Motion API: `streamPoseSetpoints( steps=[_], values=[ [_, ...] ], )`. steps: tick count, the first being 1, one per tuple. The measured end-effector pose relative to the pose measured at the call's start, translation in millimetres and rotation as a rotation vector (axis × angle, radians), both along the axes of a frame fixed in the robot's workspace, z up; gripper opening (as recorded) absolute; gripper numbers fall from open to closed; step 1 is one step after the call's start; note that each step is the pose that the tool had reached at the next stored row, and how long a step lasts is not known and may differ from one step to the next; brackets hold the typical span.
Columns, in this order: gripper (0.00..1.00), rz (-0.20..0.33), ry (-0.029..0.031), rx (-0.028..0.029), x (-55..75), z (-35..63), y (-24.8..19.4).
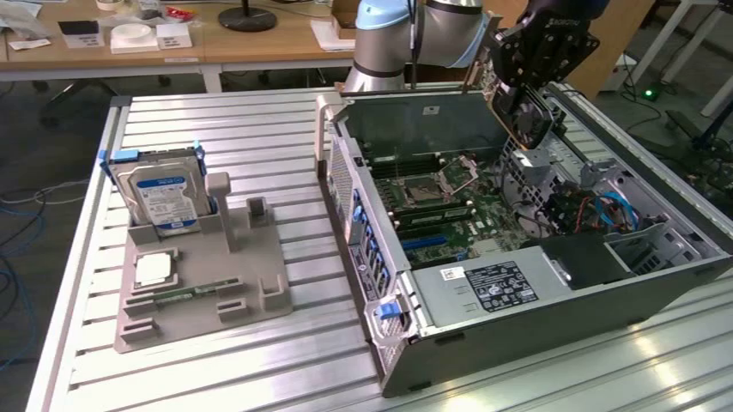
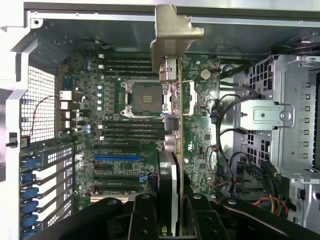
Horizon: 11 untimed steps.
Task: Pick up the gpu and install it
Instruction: 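Pick up the gpu and move the gpu toward the slot, then insert the gpu into the slot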
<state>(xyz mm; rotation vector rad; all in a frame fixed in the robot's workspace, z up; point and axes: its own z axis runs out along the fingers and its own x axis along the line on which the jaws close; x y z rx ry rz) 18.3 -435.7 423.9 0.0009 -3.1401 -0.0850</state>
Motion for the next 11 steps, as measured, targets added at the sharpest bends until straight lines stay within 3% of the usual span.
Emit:
streamPoseSetpoints(
  steps=[11],
  values=[
    [0.28,0.000,0.0000,-0.0001,0.0,0.0,0.0]
  ],
)
